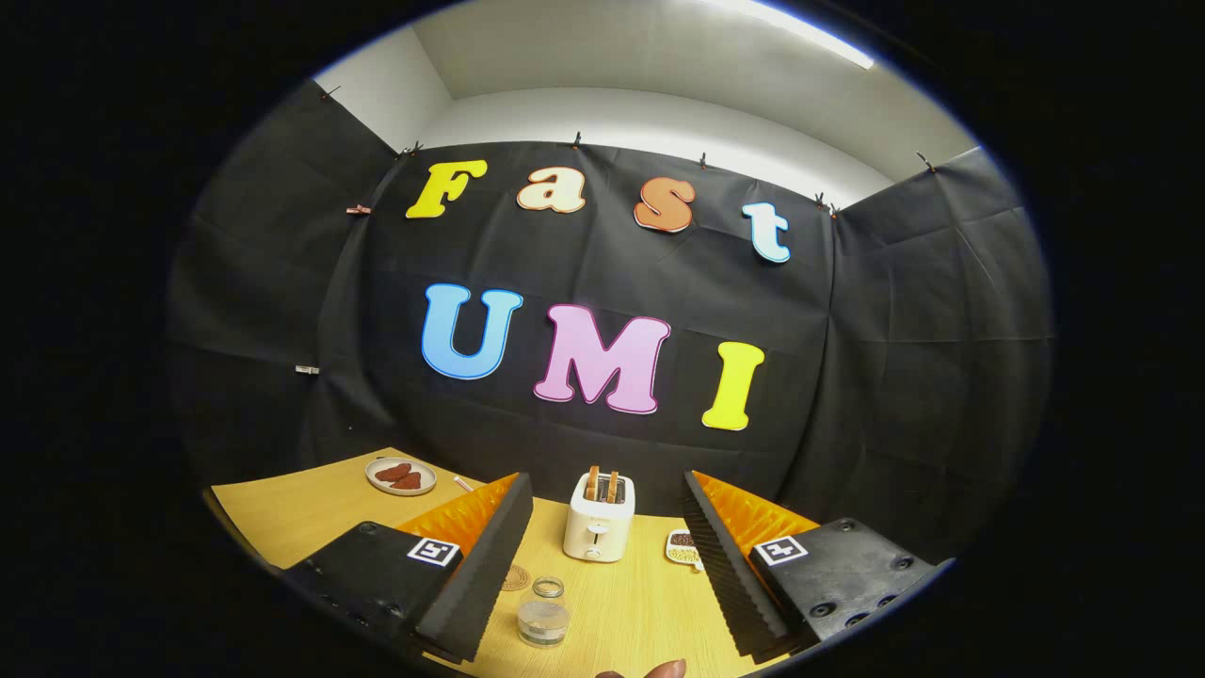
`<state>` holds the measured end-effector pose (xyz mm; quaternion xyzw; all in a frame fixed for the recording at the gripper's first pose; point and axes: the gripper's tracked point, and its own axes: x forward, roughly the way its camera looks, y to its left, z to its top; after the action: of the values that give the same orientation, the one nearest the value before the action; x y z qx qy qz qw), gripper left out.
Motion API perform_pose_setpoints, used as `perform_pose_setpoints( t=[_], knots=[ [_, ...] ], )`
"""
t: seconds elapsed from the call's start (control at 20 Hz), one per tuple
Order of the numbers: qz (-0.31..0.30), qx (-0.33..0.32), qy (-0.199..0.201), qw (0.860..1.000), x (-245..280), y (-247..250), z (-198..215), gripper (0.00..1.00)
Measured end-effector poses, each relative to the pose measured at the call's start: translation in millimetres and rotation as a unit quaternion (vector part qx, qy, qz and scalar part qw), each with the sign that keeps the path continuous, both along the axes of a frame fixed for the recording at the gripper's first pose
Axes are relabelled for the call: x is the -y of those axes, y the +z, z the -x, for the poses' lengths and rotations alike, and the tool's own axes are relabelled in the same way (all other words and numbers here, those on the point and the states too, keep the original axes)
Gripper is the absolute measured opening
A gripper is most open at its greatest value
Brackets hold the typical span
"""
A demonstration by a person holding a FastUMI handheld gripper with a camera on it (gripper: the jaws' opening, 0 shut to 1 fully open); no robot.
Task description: Take the bottle from table, then pour the juice into the cup, finally place the bottle on the coaster
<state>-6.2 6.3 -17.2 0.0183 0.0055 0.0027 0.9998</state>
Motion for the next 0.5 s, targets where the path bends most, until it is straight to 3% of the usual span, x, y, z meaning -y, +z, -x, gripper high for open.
perform_pose_setpoints(
  t=[0.5],
  knots=[
    [-0.031, -0.015, 0.024, 0.999, -33, -81, -10, 0.97]
  ],
)
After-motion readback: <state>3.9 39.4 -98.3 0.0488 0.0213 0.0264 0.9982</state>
